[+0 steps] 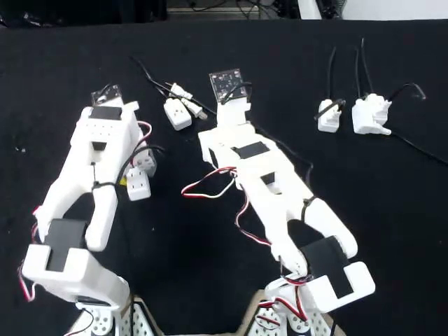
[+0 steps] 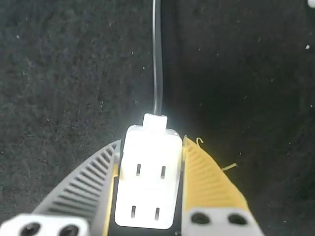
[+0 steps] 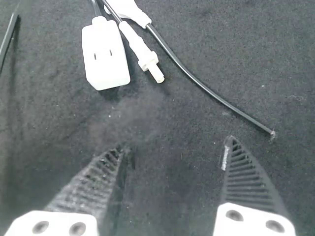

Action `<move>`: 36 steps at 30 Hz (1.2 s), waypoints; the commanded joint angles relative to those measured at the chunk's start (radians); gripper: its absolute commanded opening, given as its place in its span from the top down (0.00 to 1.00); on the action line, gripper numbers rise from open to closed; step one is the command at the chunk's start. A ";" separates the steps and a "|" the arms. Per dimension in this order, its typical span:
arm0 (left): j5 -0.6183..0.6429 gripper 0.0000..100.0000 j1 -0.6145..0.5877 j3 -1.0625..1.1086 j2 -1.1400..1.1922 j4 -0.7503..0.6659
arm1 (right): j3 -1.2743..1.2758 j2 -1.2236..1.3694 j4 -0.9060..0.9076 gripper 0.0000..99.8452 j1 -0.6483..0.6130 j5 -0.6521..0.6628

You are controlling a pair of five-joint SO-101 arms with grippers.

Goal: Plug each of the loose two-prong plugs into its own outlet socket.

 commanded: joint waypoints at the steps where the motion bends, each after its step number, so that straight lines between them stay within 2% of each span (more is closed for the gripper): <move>1: -0.058 0.94 -0.001 0.050 -0.086 -0.031 | -0.007 -0.050 -0.020 0.73 0.017 -0.005; 9: -0.210 0.94 -0.082 0.223 -0.095 -0.235 | -0.005 -0.050 -0.020 0.73 0.017 -0.005; 18: -0.170 0.94 -0.117 0.251 -0.097 -0.256 | -0.004 -0.050 -0.020 0.73 -0.015 -0.005; 25: -0.170 0.80 -0.166 0.272 -0.120 -0.249 | -0.004 -0.050 -0.020 0.73 -0.018 -0.005; 36: -0.170 0.79 -0.277 0.466 -0.551 -0.255 | -0.004 -0.048 -0.020 0.73 -0.020 -0.003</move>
